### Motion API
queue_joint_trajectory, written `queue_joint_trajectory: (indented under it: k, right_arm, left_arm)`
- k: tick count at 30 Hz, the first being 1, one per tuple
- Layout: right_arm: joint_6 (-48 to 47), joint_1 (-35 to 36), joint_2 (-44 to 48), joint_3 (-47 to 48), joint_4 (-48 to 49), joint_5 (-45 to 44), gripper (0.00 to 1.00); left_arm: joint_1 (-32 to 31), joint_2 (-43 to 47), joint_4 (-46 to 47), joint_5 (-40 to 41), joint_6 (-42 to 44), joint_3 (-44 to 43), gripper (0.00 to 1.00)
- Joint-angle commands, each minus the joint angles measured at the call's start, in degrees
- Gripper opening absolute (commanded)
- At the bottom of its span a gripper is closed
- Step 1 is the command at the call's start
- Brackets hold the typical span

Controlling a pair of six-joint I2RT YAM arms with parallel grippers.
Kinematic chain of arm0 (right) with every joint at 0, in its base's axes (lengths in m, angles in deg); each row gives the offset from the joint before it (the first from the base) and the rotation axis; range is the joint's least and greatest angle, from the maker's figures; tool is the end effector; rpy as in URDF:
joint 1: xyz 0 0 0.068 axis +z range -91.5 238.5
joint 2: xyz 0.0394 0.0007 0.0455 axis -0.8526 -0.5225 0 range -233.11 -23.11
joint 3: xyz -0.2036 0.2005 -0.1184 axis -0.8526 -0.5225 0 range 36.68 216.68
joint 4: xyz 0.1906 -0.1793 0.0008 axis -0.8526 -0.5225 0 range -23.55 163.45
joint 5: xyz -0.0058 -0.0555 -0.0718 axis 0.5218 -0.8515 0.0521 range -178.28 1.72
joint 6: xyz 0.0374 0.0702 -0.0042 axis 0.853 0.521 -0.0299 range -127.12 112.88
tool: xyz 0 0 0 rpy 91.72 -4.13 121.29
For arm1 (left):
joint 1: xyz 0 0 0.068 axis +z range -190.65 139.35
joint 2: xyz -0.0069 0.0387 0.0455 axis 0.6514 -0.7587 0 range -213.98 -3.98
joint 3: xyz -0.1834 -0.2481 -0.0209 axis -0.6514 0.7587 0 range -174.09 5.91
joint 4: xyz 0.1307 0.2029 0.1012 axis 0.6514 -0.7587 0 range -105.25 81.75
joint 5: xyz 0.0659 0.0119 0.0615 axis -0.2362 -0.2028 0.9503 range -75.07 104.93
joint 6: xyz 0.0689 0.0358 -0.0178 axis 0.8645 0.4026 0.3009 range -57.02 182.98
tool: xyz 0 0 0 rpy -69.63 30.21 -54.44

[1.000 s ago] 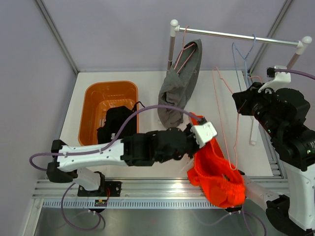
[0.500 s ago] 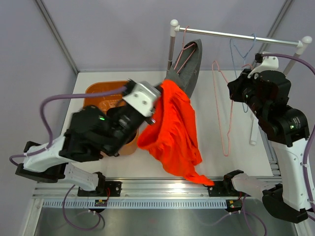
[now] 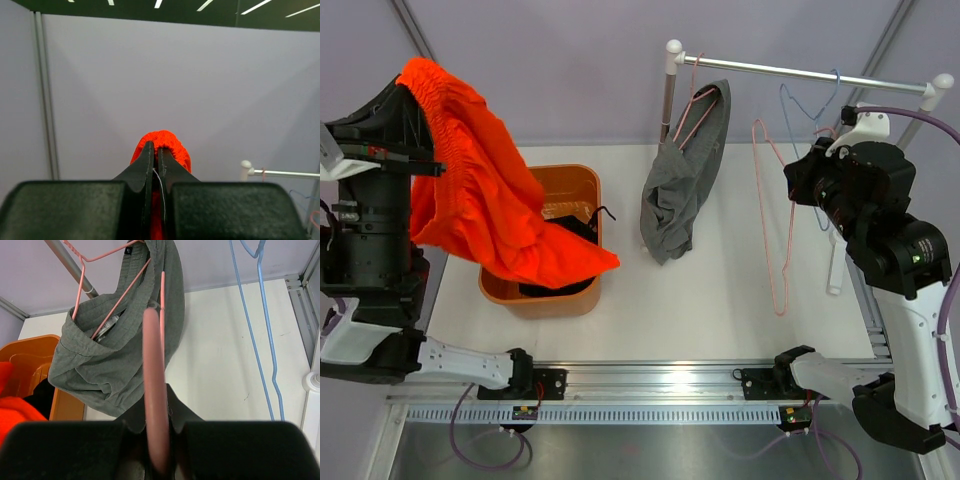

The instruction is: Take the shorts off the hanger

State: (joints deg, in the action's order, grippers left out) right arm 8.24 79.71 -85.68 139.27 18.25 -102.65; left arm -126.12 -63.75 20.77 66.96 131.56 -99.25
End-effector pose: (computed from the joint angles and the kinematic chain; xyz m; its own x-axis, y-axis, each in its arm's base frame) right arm 0.1607 0.0441 0.5480 -0.2691 0.1709 -0.9478 -0.0580 0.9795 0.1930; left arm 0.0562 -0.0247 0.7027 0.5833 -0.1088 -0.8050 0.1469 0.9888 -0.0272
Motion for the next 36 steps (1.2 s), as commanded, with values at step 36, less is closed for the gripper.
queue_joint_trajectory:
  k: [36]
  right_arm:
    - [0.4,0.3,2.1,-5.6,2.2,0.7,0.00]
  left_arm:
    - [79.6,-8.3,-39.9,-50.8,-105.8,51.7,0.00]
